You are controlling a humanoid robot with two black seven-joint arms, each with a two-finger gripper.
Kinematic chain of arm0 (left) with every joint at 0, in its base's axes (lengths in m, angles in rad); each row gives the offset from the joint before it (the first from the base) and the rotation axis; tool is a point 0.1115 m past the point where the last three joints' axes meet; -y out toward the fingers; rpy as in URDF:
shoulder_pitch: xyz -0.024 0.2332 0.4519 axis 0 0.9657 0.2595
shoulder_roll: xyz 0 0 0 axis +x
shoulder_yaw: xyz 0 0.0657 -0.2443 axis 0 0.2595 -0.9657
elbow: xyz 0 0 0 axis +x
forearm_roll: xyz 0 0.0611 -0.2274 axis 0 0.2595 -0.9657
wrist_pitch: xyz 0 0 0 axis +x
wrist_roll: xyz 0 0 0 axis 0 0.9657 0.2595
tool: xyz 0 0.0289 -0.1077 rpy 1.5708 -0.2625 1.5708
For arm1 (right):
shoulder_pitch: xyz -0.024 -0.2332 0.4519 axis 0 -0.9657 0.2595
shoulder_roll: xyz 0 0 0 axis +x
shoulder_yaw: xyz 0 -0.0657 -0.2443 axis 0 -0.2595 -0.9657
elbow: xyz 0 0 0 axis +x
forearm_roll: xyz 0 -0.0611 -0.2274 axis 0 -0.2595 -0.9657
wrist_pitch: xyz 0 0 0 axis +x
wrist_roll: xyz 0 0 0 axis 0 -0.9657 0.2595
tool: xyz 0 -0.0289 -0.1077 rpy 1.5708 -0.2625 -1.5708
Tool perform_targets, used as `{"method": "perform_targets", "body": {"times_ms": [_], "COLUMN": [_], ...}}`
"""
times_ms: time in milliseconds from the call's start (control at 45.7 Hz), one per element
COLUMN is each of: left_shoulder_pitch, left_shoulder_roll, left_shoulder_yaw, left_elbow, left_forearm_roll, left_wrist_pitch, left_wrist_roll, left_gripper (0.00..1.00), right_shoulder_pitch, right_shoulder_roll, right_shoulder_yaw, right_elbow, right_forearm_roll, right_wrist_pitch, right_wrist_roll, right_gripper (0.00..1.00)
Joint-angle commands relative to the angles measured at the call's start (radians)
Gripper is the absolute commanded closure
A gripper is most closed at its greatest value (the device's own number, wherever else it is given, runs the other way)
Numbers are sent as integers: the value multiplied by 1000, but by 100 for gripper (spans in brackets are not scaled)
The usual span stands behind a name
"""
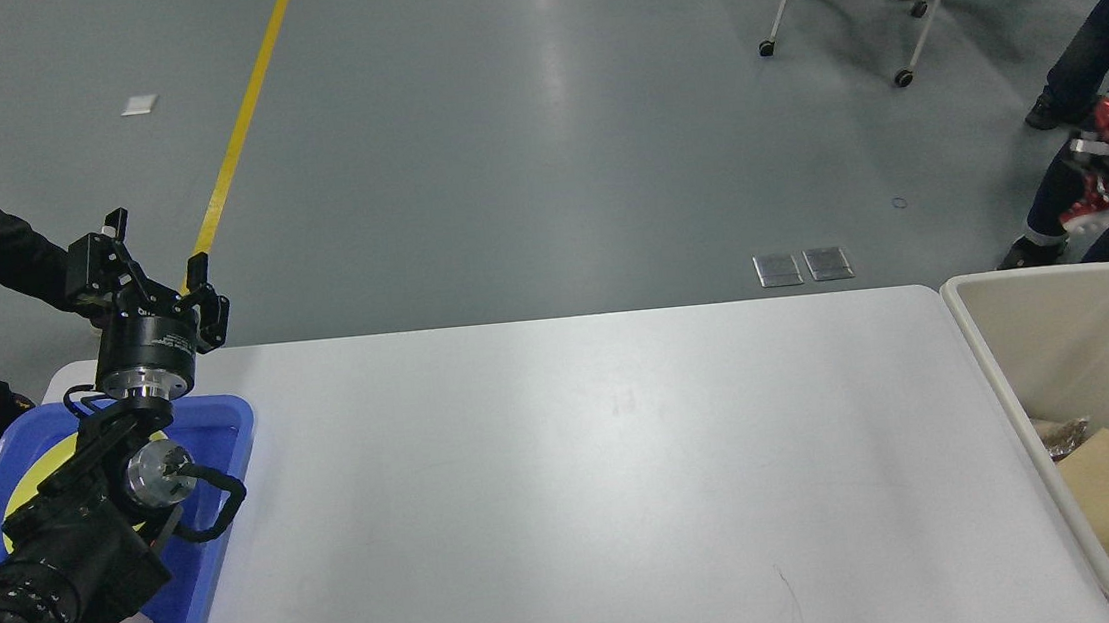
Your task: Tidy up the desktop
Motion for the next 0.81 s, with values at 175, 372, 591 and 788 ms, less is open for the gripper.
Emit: {"method": "perform_targets", "body": {"times_ms": [175,372,591,788], "left_shoulder_pitch": [0,0,0,0], "left_shoulder_roll": [0,0,0,0], "left_shoulder_yaw": [0,0,0,0], "left_elbow": [0,0,0,0], "left_forearm_roll": [-1,-1,-1,-1], "left_wrist_pitch": [0,0,0,0], "left_wrist_roll": [0,0,0,0], "left_gripper": [4,4,4,4], "right_shoulder_pitch": [-454,-577,-579,-565], "right_shoulder_roll": [6,9,4,13], "right_shoulder_yaw": [63,226,390,652], "right_elbow": [-142,-168,-168,-168], "right_forearm_roll": [137,137,137,137], "right_wrist_pitch": [-344,-447,-449,-452], "right_wrist_roll": [1,1,3,3], "right_gripper": [7,0,0,0]}}
